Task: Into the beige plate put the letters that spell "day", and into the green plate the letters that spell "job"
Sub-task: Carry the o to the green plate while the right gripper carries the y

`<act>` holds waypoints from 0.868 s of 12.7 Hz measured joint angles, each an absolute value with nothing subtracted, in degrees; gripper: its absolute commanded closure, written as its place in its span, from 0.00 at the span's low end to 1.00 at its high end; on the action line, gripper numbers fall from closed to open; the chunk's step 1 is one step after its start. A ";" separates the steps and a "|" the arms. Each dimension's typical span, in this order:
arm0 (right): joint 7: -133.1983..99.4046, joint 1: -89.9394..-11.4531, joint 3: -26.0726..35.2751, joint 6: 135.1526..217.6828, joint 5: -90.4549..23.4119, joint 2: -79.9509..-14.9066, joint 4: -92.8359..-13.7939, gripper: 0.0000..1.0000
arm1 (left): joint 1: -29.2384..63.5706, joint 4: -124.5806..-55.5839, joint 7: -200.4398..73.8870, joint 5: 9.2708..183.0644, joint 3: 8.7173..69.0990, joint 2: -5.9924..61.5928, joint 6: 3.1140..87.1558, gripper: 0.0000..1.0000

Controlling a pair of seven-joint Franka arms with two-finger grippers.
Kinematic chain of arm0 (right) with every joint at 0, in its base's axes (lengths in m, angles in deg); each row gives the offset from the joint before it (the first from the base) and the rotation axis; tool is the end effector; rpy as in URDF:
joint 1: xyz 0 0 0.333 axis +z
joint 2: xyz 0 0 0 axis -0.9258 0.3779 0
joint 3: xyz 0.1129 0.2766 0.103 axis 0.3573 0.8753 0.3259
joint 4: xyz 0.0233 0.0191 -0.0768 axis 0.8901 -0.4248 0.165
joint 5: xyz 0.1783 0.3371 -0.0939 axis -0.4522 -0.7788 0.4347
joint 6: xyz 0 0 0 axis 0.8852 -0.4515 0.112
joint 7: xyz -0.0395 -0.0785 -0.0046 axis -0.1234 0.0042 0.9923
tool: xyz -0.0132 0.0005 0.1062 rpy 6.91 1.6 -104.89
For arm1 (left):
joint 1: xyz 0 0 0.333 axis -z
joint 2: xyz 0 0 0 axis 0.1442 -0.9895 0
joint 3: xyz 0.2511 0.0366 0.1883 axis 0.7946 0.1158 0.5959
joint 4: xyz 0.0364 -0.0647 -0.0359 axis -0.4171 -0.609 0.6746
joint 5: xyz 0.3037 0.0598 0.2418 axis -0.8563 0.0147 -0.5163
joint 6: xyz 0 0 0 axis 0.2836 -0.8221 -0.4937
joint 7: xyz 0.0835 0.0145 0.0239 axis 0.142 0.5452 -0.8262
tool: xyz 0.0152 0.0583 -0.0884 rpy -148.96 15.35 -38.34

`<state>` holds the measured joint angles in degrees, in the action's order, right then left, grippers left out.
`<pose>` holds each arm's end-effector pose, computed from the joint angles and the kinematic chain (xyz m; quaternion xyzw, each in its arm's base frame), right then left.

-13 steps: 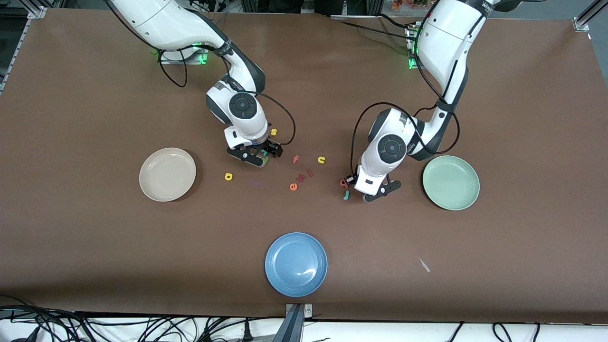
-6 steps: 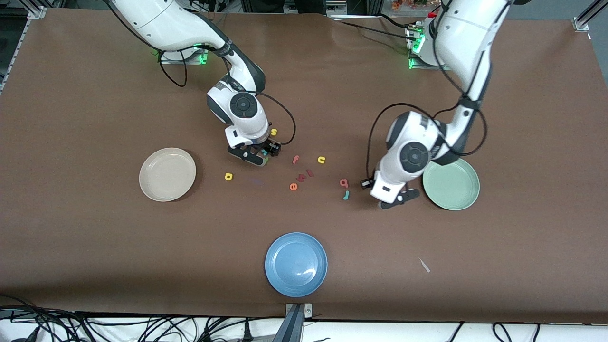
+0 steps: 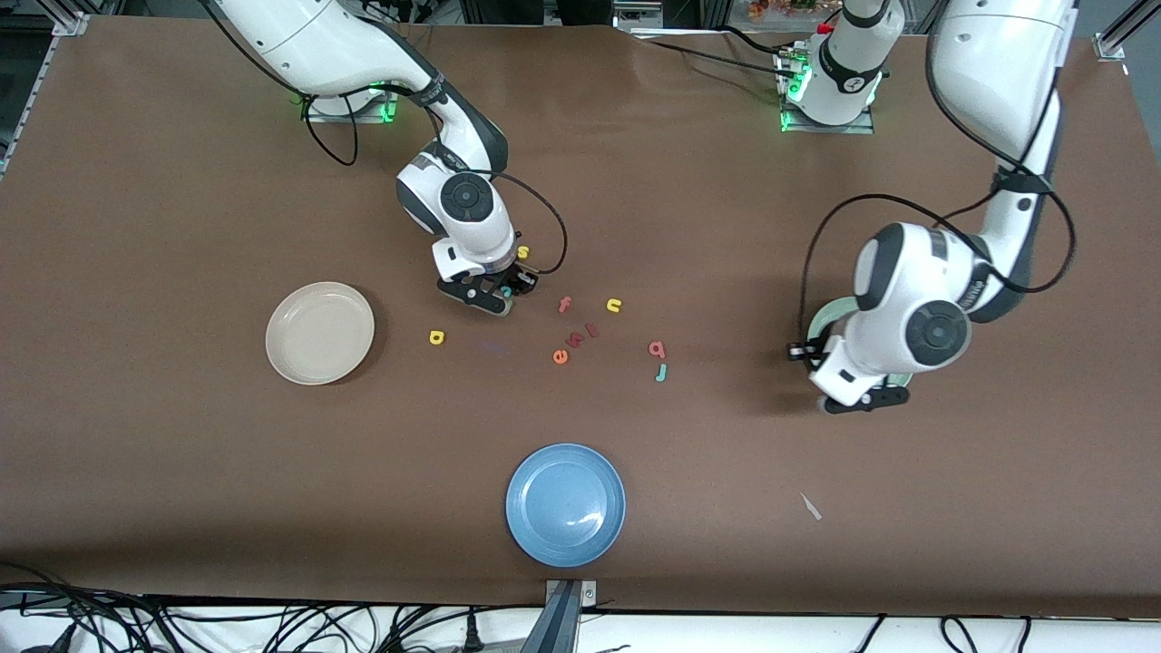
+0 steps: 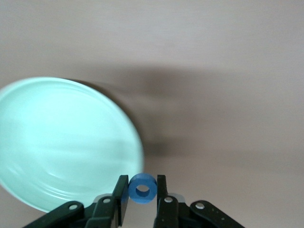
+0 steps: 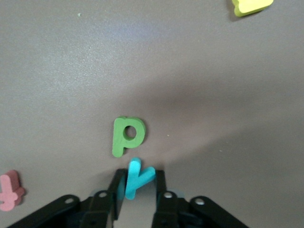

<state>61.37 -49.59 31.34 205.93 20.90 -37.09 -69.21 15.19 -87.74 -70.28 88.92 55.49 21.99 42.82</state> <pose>0.4646 0.3836 0.1755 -0.9806 0.1955 0.0143 0.0066 0.6390 -0.0963 0.2594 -0.9910 -0.0516 0.1239 0.0029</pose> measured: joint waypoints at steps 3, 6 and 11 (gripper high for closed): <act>61.31 -49.61 31.35 205.92 21.00 -37.17 -69.20 1.00 | 10.13 -88.38 -60.33 87.62 55.49 20.42 42.81 0.92; 58.74 -50.62 31.11 203.34 21.37 -39.07 -69.20 1.00 | 7.12 -88.58 -55.34 83.96 55.46 18.70 42.80 0.86; 41.11 -55.78 31.02 190.18 16.94 -48.42 -69.18 1.00 | 6.42 -88.49 -55.15 80.58 55.23 16.83 42.94 0.00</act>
<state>41.11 -55.78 31.02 190.18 16.94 -48.42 -69.18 6.42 -88.49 -55.15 80.58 55.23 16.83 42.94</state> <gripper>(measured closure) 0.899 0.573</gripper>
